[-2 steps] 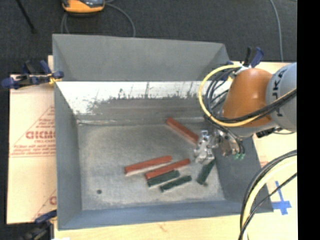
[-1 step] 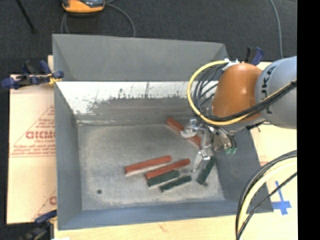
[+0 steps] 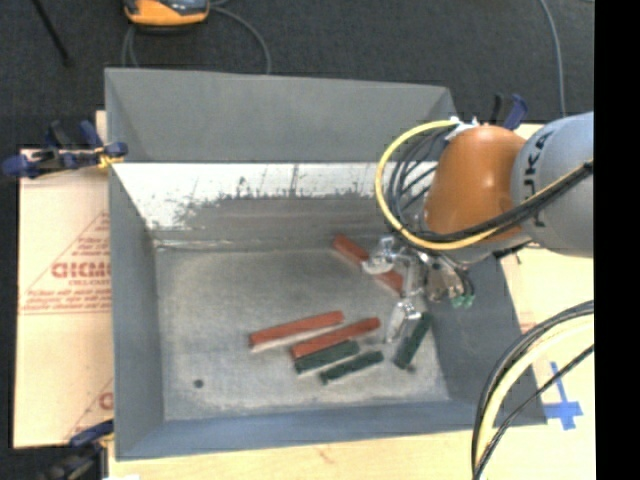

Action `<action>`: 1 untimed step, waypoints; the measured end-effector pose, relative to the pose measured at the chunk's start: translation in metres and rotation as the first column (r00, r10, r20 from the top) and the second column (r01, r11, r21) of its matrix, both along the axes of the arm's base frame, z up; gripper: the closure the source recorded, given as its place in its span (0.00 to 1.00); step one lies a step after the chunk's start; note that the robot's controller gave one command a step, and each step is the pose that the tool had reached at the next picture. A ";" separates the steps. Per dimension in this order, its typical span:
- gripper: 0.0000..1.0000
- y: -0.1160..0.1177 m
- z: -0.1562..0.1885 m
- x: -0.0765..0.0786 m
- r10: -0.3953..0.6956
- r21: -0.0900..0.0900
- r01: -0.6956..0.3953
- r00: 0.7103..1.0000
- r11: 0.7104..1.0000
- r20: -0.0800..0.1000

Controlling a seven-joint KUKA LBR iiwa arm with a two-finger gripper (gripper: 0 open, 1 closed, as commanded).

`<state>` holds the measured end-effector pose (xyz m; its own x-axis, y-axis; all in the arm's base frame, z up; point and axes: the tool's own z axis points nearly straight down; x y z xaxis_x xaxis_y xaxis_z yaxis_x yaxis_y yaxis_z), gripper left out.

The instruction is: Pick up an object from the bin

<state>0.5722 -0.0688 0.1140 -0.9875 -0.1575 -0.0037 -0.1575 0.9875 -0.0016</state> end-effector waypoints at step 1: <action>0.00 0.000 0.000 0.000 0.001 0.000 -0.001 1.000 1.000 0.000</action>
Offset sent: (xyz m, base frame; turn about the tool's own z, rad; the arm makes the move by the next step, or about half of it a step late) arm -0.0225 0.0102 0.0113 -0.0559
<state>0.5721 -0.0687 0.1139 -0.9874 -0.1582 -0.0035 -0.1582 0.9874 -0.0017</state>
